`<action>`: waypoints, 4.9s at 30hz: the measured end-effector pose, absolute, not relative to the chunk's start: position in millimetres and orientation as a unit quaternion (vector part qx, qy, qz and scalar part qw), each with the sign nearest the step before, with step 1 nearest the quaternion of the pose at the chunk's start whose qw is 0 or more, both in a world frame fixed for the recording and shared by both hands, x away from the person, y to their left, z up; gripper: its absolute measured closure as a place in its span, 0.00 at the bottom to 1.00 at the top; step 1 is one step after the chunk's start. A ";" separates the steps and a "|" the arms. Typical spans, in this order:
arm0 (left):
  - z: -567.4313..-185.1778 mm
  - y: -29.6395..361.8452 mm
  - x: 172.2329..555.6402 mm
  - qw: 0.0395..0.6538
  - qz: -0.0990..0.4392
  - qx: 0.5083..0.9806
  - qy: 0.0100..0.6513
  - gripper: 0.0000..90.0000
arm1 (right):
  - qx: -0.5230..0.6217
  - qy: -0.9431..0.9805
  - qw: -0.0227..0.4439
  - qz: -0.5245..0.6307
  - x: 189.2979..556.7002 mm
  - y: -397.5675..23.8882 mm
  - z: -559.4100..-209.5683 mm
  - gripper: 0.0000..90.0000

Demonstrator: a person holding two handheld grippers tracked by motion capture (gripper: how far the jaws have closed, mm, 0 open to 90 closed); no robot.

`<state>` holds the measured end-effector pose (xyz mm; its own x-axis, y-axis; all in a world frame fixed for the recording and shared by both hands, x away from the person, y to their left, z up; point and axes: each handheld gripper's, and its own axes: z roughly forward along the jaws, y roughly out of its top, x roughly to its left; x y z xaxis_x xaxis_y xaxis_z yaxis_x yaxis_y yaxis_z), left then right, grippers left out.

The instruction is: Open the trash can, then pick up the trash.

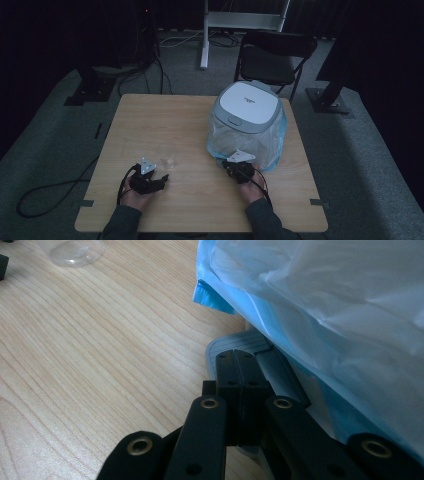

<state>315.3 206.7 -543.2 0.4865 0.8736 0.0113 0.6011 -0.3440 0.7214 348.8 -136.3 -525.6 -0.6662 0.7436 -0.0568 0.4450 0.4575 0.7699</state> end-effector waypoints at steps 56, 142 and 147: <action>-543.5 206.5 315.9 0.339 0.202 0.793 0.465 0.40 | 0.358 0.832 0.198 0.376 348.7 -135.5 -529.7 1.00; -457.5 240.5 326.0 0.409 0.209 0.743 0.487 0.64 | 0.352 0.832 0.206 0.376 347.1 -135.2 -535.6 1.00; -452.7 234.6 336.3 0.410 0.207 0.745 0.483 0.63 | 0.352 0.832 0.207 0.376 347.1 -135.3 -535.7 1.00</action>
